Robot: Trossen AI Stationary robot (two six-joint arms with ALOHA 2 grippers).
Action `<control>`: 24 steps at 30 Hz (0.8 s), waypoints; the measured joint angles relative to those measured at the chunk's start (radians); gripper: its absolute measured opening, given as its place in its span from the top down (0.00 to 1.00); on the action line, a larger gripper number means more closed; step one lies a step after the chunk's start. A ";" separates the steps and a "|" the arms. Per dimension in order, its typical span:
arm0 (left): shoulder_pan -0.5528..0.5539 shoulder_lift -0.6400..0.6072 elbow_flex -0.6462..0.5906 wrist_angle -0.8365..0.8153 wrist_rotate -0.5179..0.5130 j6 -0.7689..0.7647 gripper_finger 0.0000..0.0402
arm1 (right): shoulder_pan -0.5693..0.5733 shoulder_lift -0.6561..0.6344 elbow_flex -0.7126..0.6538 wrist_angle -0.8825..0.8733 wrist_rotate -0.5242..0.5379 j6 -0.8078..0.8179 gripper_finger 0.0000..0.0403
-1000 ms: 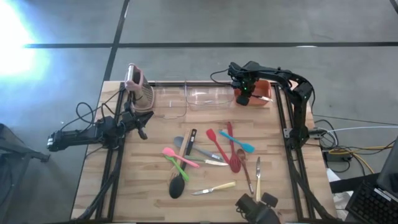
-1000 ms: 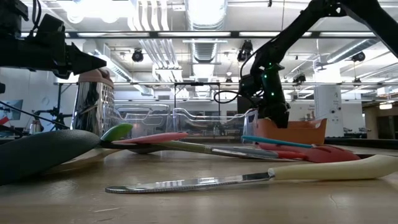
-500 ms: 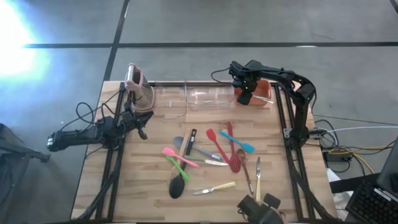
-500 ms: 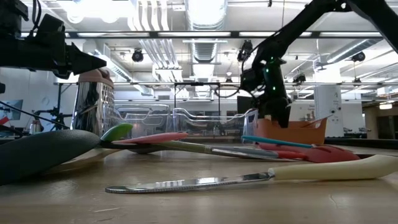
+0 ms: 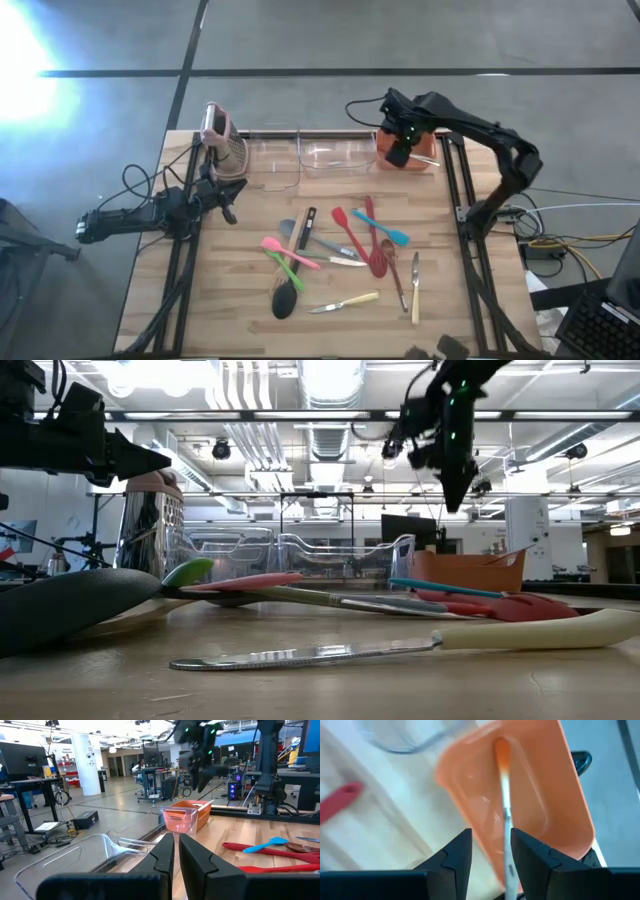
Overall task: Pick & Place Kitchen Items
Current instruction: Put the blue spatula into the right transparent bin
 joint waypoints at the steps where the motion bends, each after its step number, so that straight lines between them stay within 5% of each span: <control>1: 0.000 0.000 0.000 0.000 0.000 0.000 0.92 | 0.022 -0.021 0.000 -0.010 0.000 0.016 0.70; 14: 0.000 0.000 0.000 0.000 0.000 0.000 0.92 | 0.408 -0.224 0.000 -0.138 -0.001 0.374 0.76; 24: 0.000 0.000 0.000 0.000 0.000 0.000 0.92 | 0.669 -0.251 -0.003 -0.133 0.009 0.639 0.75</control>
